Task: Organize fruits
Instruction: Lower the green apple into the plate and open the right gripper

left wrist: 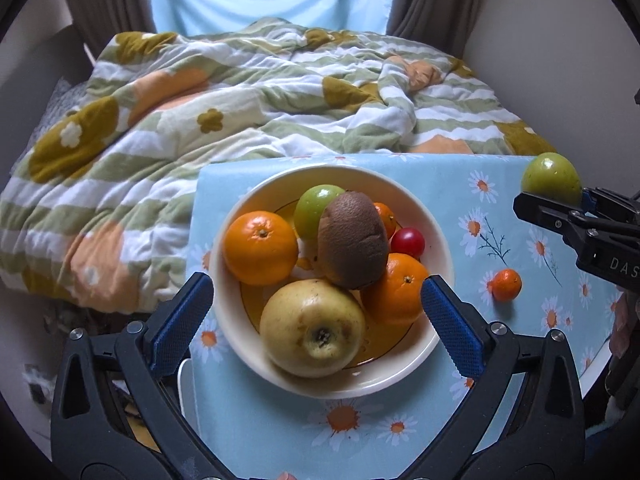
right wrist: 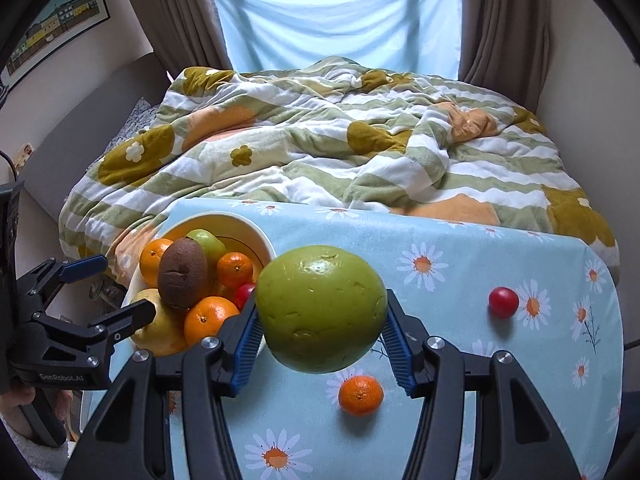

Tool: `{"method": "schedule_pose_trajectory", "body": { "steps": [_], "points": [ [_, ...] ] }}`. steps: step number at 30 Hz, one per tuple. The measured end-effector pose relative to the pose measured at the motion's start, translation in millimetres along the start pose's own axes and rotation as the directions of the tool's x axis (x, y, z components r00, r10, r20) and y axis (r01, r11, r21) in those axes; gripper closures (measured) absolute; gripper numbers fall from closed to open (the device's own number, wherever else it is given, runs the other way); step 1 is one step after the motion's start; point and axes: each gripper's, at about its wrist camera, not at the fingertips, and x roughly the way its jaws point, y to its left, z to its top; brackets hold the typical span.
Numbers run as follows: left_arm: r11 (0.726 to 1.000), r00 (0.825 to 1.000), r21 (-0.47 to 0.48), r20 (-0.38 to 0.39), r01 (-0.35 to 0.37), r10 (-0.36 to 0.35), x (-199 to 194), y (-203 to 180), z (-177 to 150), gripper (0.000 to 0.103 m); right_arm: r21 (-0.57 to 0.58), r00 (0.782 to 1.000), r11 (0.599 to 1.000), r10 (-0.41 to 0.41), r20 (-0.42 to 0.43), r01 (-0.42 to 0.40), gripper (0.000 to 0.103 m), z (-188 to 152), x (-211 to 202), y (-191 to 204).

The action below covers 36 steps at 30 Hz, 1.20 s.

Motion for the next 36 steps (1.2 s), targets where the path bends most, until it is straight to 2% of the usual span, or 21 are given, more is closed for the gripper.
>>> {"method": "schedule_pose_trajectory", "body": {
  "steps": [8, 15, 25, 26, 28, 29, 30, 36],
  "points": [
    [0.991, 0.998, -0.114, -0.004, -0.066, 0.066, -16, 17, -20, 0.0, -0.132, 0.996, 0.987, 0.081, -0.049, -0.087, 0.051, 14, 28, 22],
    [0.977, 0.996, -0.192, -0.006, -0.089, 0.089, -21, 21, -32, 0.0, -0.202, 0.985, 0.967, 0.135, -0.112, -0.156, 0.051, 12, 59, 36],
    [0.977, 0.994, -0.185, -0.019, -0.109, 0.108, -19, 14, -40, 0.0, -0.214, 0.972, 0.954, 0.182, -0.15, -0.212, 0.05, 3, 78, 42],
    [0.977, 0.994, -0.181, -0.021, -0.111, 0.109, -18, 13, -40, 0.0, -0.212, 0.973, 0.954, 0.188, -0.138, -0.214, 0.048, 4, 75, 41],
    [0.978, 0.994, -0.175, -0.024, -0.109, 0.107, -17, 11, -39, 0.0, -0.213, 0.975, 0.954, 0.19, -0.111, -0.21, 0.032, 5, 71, 41],
    [0.979, 0.994, -0.173, -0.024, -0.107, 0.104, -16, 11, -39, 0.0, -0.214, 0.976, 0.954, 0.189, -0.104, -0.208, 0.019, 5, 70, 41],
    [0.98, 0.995, -0.17, -0.025, -0.104, 0.102, -16, 11, -39, 0.0, -0.215, 0.978, 0.955, 0.186, -0.098, -0.203, 0.016, 5, 69, 41],
    [0.985, 0.996, -0.147, -0.026, -0.092, 0.089, -16, 7, -40, 0.0, -0.21, 0.982, 0.96, 0.17, -0.083, -0.184, 0.016, 3, 65, 38]
  ]
}}
